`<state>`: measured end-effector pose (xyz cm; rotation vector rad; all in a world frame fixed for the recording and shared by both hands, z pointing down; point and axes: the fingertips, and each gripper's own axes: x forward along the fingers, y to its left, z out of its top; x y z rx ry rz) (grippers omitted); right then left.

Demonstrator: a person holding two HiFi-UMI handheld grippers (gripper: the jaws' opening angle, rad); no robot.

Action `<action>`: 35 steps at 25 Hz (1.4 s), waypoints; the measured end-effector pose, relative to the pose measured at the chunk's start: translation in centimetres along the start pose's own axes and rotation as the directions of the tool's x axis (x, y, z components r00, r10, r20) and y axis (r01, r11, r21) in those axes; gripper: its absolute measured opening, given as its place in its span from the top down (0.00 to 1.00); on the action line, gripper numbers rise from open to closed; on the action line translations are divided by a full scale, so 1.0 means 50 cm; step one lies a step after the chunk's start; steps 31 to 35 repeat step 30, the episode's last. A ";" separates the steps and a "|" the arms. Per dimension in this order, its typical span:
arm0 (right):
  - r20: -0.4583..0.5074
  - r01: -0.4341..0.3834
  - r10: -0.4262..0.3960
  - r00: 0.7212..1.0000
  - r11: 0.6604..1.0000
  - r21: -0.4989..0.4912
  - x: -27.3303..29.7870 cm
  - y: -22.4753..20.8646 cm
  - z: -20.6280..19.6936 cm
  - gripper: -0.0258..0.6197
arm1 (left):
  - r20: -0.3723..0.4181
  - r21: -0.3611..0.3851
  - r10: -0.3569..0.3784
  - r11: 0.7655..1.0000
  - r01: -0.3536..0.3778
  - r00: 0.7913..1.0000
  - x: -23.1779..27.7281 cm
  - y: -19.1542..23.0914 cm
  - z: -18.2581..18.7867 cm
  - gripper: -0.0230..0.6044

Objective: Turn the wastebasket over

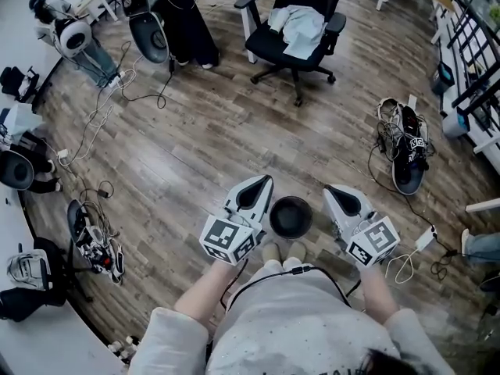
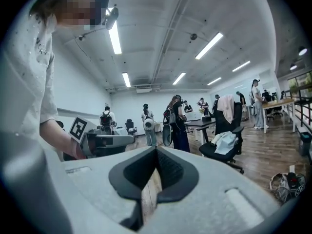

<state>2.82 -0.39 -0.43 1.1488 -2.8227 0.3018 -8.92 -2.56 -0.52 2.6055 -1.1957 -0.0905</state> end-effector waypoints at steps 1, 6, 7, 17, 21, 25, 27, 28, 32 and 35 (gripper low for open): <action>0.006 -0.002 0.002 1.000 1.000 0.000 0.002 0.006 0.007 0.96 | 0.001 0.001 0.000 1.000 0.000 1.000 -0.002 -0.001 0.002 0.97; 0.026 -0.015 0.015 1.000 1.000 -0.010 0.014 0.024 0.015 0.96 | 0.002 0.009 -0.007 1.000 0.007 1.000 -0.006 -0.007 0.000 0.97; 0.028 -0.017 0.017 0.999 1.000 -0.010 0.016 0.026 0.015 0.96 | 0.001 0.009 -0.007 1.000 0.006 1.000 -0.006 -0.007 -0.004 0.97; 0.020 -0.003 0.003 1.000 1.000 -0.007 0.022 0.017 0.019 0.96 | -0.004 0.021 0.006 1.000 -0.006 1.000 -0.010 0.009 -0.006 0.97; 0.013 0.006 -0.006 1.000 1.000 0.005 0.020 0.010 0.005 0.96 | -0.009 0.011 0.015 1.000 -0.015 1.000 -0.007 0.018 -0.015 0.97; 0.001 0.008 -0.008 1.000 1.000 0.019 0.021 0.006 -0.012 0.96 | -0.017 0.004 0.024 1.000 -0.024 1.000 -0.004 0.027 -0.025 0.97; -0.005 0.009 -0.009 1.000 1.000 0.023 0.022 0.001 -0.017 0.96 | -0.018 0.001 0.029 1.000 -0.029 0.999 0.001 0.030 -0.026 0.97; -0.008 0.010 -0.010 1.000 1.000 0.025 0.022 -0.003 -0.019 0.96 | -0.018 0.001 0.031 1.000 -0.031 0.999 0.003 0.032 -0.027 0.97; -0.011 0.011 -0.011 1.000 1.000 0.027 0.024 -0.009 -0.022 0.96 | -0.019 0.001 0.034 0.999 -0.034 0.999 0.008 0.036 -0.028 0.97; -0.011 0.011 -0.011 1.000 1.000 0.027 0.024 -0.009 -0.022 0.96 | -0.019 0.001 0.034 0.999 -0.034 0.999 0.008 0.036 -0.028 0.97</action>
